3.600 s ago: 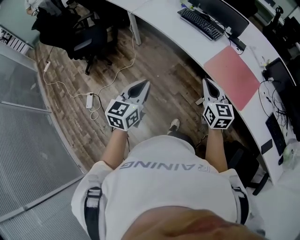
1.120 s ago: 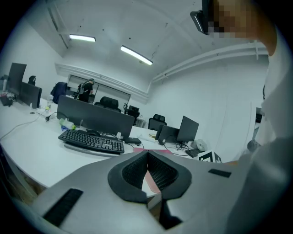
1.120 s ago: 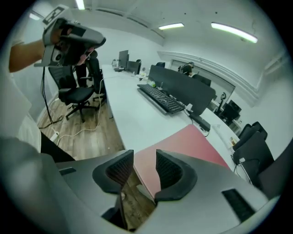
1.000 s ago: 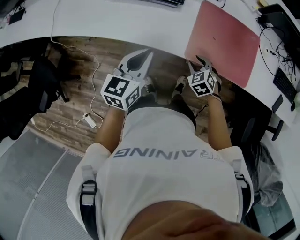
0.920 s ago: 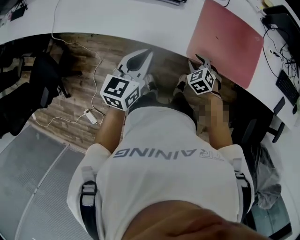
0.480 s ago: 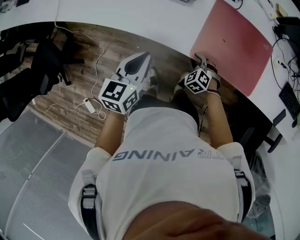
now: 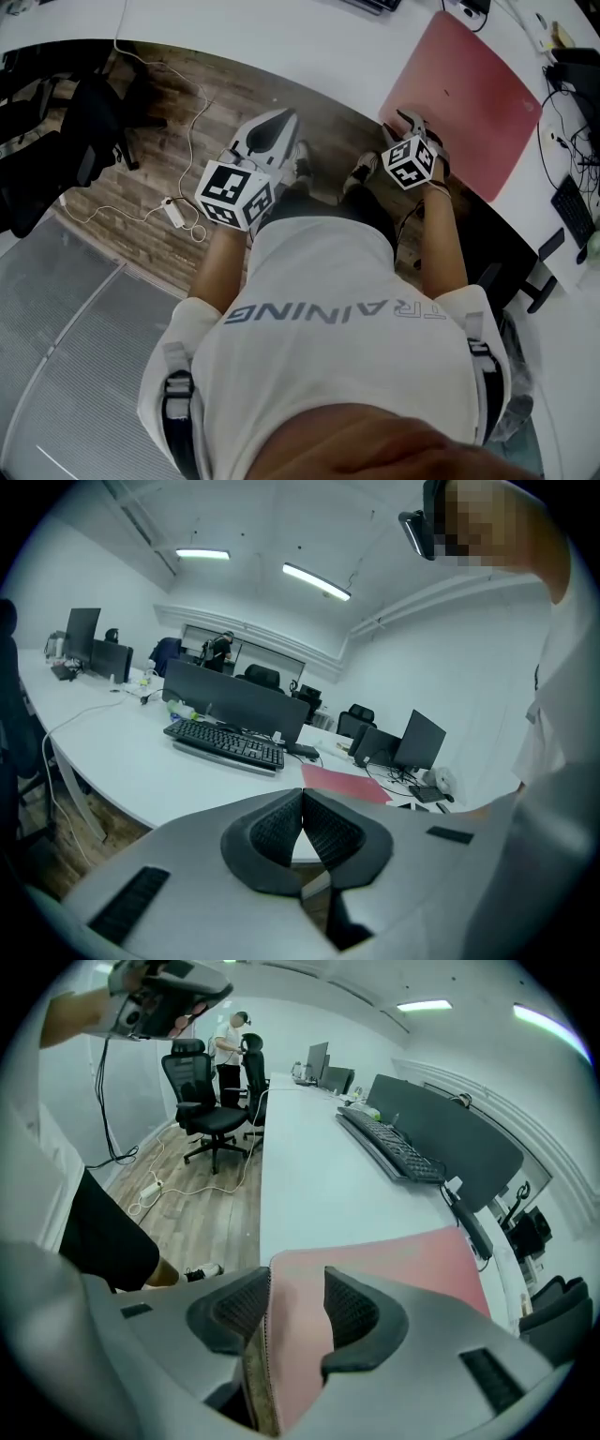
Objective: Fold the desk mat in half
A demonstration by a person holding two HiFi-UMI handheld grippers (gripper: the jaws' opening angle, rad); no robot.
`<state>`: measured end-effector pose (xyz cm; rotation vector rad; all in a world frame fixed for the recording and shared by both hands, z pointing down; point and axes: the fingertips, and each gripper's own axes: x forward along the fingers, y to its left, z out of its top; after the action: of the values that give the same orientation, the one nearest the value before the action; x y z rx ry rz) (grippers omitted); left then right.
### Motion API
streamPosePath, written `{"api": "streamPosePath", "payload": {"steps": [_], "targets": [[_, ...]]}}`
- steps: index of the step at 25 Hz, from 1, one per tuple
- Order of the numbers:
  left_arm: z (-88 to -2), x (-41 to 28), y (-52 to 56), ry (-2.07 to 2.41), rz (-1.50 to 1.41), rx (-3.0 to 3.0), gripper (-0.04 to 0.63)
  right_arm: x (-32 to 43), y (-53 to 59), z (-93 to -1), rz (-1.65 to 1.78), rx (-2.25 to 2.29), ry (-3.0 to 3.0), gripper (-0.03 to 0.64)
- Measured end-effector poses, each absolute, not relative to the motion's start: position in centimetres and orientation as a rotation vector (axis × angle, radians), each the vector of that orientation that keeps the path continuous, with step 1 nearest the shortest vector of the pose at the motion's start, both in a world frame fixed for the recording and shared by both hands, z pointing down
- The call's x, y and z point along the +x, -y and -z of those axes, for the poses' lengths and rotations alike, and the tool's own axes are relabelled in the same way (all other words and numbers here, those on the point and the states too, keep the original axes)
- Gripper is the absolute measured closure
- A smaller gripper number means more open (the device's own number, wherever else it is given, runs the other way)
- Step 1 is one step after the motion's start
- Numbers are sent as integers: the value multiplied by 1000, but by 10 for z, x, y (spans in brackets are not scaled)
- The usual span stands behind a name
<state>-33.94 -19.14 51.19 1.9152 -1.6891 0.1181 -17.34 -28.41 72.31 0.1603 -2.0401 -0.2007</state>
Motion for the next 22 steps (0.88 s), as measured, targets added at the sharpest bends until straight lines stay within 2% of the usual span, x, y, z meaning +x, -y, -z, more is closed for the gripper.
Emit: {"api": "streamPosePath", "payload": {"steps": [4,10,22], "targets": [[-515,-335,193,1671,-118,1922,568,-177,280,-724,269,171,2033,481],[-509,-333,196,1655,-119,1955,568,-177,273,-729,150,272,2095,578],[-480,-320,204,1621,-101,2057,568,-153,311,-664,-292,694,2377,583]]}}
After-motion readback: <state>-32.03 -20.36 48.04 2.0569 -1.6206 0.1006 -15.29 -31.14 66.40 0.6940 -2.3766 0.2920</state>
